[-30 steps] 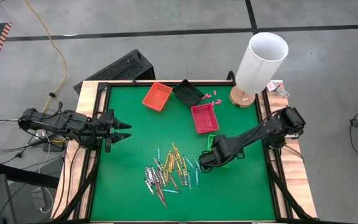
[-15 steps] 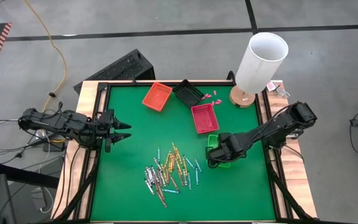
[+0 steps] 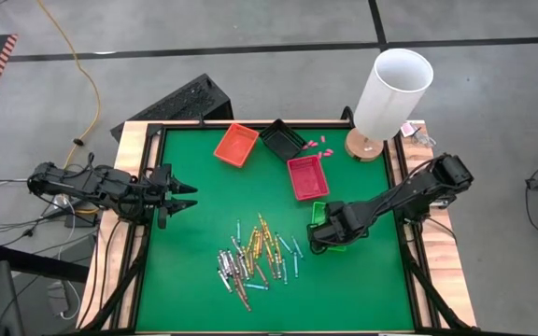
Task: Sort crayons
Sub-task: Put the light blue crayon into the green bin
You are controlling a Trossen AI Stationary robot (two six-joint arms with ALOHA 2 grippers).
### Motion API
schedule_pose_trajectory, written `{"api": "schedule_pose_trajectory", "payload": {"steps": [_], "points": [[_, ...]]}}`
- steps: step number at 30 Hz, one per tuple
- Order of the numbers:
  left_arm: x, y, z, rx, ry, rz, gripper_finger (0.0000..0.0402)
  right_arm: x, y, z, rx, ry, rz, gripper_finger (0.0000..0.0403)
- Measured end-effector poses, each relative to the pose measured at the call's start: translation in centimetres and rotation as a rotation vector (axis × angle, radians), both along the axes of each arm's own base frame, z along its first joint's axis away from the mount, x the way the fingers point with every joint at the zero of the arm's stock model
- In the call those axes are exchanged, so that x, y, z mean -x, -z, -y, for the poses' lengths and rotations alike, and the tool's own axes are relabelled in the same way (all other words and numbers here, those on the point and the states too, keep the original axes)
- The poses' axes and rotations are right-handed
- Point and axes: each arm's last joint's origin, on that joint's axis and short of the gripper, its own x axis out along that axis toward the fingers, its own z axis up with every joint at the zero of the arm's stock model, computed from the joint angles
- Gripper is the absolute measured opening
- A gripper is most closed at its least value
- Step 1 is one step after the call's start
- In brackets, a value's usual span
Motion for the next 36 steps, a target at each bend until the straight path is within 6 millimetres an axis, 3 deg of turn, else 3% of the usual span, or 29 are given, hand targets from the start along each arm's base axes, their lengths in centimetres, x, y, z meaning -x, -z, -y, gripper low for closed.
{"api": "schedule_pose_trajectory", "payload": {"steps": [9, 15, 22, 27, 31, 36], "points": [[0.0, 0.0, 0.0, 0.000, -0.001, 0.000, 0.0180, -0.2, -0.2, 0.5, 0.031, -0.047, 0.000, 0.0061], [0.0, 0.0, 0.0, -0.001, 0.000, 0.000, 0.0180, -1.8, -2.3, 1.3, 0.052, -0.143, 0.064, 0.0061], [0.0, 0.0, 0.0, -0.001, 0.000, 0.000, 0.0180, -4.6, -6.1, 1.8, 0.222, -0.322, 0.288, 0.0061], [0.0, 0.0, 0.0, 0.000, 0.000, 0.000, 0.0180, -7.0, -7.1, 1.3, 0.338, -0.538, 0.488, 0.0061], [0.0, 0.0, 0.0, 0.000, 0.000, 0.000, 0.0180, -8.4, -5.9, 0.8, 0.330, -0.643, 0.507, 0.0061], [0.0, 0.0, 0.0, 0.000, -0.001, 0.000, 0.0180, -9.9, -3.0, 0.2, 0.232, -0.740, 0.470, 0.0063]]}}
